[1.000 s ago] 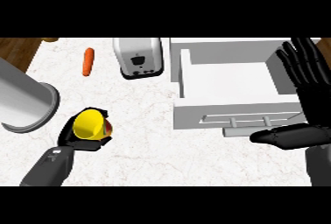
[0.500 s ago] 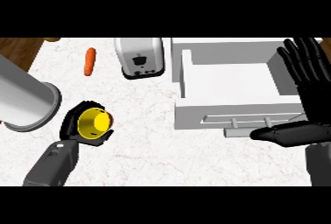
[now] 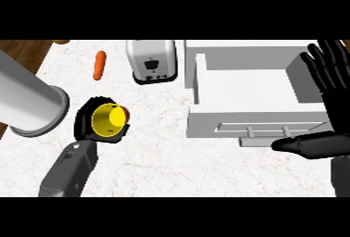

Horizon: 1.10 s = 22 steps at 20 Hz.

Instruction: Pick up the cup, place it into the drawer and close the drawer

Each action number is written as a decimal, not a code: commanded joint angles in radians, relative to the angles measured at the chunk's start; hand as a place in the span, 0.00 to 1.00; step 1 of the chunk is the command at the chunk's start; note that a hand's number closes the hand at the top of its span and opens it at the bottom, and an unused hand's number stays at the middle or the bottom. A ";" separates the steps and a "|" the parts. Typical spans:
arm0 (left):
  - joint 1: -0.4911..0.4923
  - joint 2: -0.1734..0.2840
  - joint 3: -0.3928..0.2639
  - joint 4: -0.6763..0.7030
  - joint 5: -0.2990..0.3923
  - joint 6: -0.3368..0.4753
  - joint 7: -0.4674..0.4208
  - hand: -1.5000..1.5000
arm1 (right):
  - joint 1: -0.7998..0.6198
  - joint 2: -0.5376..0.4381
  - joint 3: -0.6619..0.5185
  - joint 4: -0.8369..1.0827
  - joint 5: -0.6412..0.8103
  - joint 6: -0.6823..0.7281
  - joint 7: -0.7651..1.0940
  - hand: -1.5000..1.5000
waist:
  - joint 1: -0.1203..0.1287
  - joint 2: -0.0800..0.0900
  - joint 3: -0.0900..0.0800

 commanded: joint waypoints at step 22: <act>-0.585 -0.134 -0.364 -0.336 0.120 0.484 0.699 1.00 | -0.037 0.017 0.021 0.015 0.040 -0.023 0.011 0.00 | -0.027 0.000 0.001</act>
